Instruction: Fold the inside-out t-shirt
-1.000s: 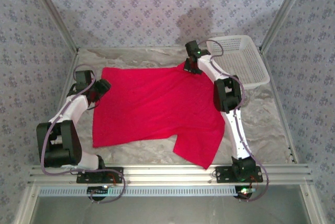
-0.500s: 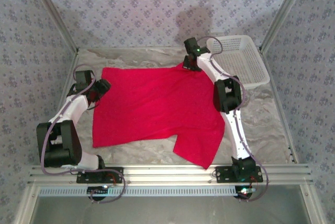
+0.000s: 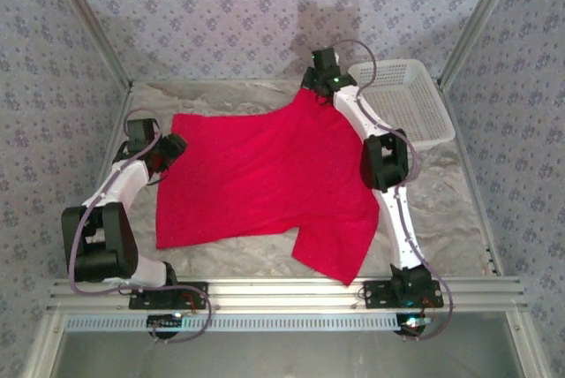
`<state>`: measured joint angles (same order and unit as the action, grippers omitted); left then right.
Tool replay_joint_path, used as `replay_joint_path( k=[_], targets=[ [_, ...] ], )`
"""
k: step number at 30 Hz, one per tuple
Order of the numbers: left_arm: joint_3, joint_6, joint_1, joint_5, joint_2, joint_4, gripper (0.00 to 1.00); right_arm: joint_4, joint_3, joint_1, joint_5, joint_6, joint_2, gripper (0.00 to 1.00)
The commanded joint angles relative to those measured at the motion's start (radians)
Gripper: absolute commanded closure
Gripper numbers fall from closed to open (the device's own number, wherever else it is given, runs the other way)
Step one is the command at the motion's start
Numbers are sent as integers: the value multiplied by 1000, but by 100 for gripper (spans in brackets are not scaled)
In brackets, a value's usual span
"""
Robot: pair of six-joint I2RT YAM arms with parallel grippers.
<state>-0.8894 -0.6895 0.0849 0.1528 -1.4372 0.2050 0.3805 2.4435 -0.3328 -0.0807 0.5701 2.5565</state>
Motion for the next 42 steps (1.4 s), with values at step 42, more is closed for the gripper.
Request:
replay_joint_path(
  k=[42],
  targets=[
    [-837,-42,11,113,-885,50,41,94,273,111,321,231,314,37]
  ],
)
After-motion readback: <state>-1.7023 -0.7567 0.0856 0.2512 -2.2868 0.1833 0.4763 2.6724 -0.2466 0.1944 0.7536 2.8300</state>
